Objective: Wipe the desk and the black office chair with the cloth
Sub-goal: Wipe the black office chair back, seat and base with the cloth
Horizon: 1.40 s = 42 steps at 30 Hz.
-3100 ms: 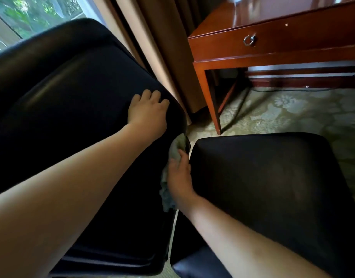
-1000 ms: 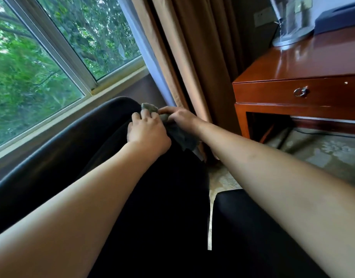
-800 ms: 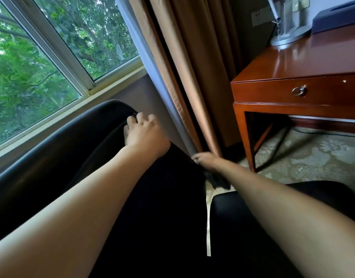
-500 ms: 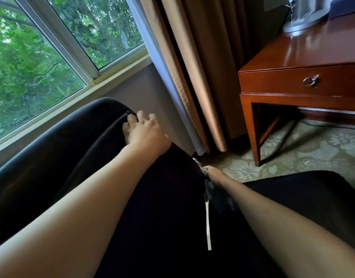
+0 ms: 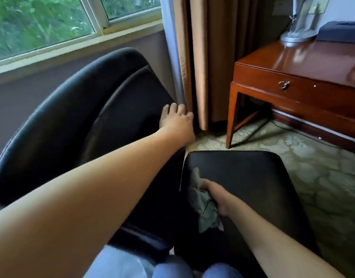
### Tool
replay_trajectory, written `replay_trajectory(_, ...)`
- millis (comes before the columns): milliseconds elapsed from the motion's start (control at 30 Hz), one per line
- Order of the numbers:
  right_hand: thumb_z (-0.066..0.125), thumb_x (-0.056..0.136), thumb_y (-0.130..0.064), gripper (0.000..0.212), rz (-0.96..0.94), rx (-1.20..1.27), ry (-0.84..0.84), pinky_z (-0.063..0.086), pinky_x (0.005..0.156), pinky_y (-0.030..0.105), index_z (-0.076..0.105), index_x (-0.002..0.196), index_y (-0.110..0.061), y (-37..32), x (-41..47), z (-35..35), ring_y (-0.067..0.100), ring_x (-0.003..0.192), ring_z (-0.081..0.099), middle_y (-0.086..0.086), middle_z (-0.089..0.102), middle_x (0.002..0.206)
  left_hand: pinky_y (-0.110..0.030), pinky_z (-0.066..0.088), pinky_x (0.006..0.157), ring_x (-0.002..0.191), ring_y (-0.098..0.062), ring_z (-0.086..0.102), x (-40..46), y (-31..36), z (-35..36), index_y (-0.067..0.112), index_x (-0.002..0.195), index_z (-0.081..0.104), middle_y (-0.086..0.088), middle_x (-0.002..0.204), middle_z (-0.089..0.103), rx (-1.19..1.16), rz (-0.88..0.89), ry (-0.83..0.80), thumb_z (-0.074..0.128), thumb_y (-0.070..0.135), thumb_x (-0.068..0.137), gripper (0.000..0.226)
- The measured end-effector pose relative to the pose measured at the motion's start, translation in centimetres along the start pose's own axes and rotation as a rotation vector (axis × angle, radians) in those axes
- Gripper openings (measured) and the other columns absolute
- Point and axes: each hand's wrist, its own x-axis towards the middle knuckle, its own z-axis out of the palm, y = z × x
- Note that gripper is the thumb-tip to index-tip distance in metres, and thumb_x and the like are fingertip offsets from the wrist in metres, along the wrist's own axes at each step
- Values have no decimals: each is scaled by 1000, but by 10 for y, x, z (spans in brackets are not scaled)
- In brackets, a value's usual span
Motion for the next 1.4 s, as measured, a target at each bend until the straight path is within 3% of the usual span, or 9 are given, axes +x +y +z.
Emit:
replay_trajectory(167, 52, 82, -20, 39, -24, -99, 81, 56, 86, 49, 68, 119, -21, 12, -60, -13, 37, 91, 68, 24, 73, 109, -46, 16, 120, 142, -32, 24, -84, 28, 23, 19, 145, 40, -9, 152, 32, -23, 66, -75, 49, 37, 89, 60)
replay_trajectory(333, 43, 90, -10, 31, -77, -123, 92, 55, 83, 45, 63, 114, -15, 33, -103, -10, 35, 87, 65, 21, 69, 99, -48, 15, 120, 144, -33, 22, -150, 39, 61, 19, 151, 32, -12, 156, 28, 113, 125, -193, 53, 38, 89, 68)
replay_trajectory(433, 43, 89, -7, 35, -106, -176, 98, 56, 76, 40, 64, 117, -10, 48, -112, -12, 32, 82, 67, 19, 70, 95, -45, 20, 118, 137, -31, 32, -167, 26, 78, 18, 146, 40, -11, 149, 39, 211, 178, -81, 48, 39, 91, 60)
replay_trajectory(733, 56, 89, -15, 45, -100, -402, 196, 57, 95, 48, 61, 130, -32, 64, -107, -30, 29, 101, 71, 8, 73, 111, -41, 25, 115, 136, -26, 37, -144, 3, 92, 20, 143, 45, -5, 145, 47, 138, 240, 35, 49, 40, 91, 56)
replay_trajectory(933, 57, 91, -16, 50, -164, -569, 216, 53, 84, 32, 56, 136, -35, 55, -91, -37, 18, 101, 64, -4, 65, 112, -39, 27, 116, 133, -22, 43, -108, -23, 98, 23, 141, 50, 1, 139, 54, 157, 357, 130, 44, 34, 94, 48)
replay_trajectory(1000, 57, 91, -15, 51, -208, -621, 223, 49, 89, 30, 55, 137, -36, 53, -80, -38, 14, 105, 60, -6, 63, 118, -37, 26, 117, 133, -21, 43, -93, -28, 101, 24, 141, 50, 3, 138, 55, 150, 387, 146, 44, 34, 94, 48)
replay_trajectory(1100, 60, 90, -12, 50, -277, -670, 228, 47, 104, 34, 58, 136, -32, 54, -58, -36, 15, 116, 59, -5, 63, 127, -36, 29, 115, 131, -21, 45, -78, -25, 113, 23, 138, 53, 3, 136, 56, 24, 402, 168, 46, 30, 94, 46)
replay_trajectory(1233, 62, 88, -22, 50, -340, -876, 251, 49, 100, 34, 57, 135, -39, 50, -27, -33, 17, 121, 59, -8, 61, 130, -37, 48, 97, 124, -18, 49, -81, -10, 152, 24, 132, 57, 5, 131, 57, -267, 362, 86, 47, 22, 95, 39)
replay_trajectory(1400, 60, 89, -21, 55, -456, -1143, 283, 43, 103, 35, 53, 141, -39, 45, 13, -30, 25, 123, 51, -2, 55, 130, -34, 51, 86, 109, -28, 63, -91, 7, 224, 20, 123, 65, -3, 120, 67, -657, -13, -75, 44, 18, 94, 36)
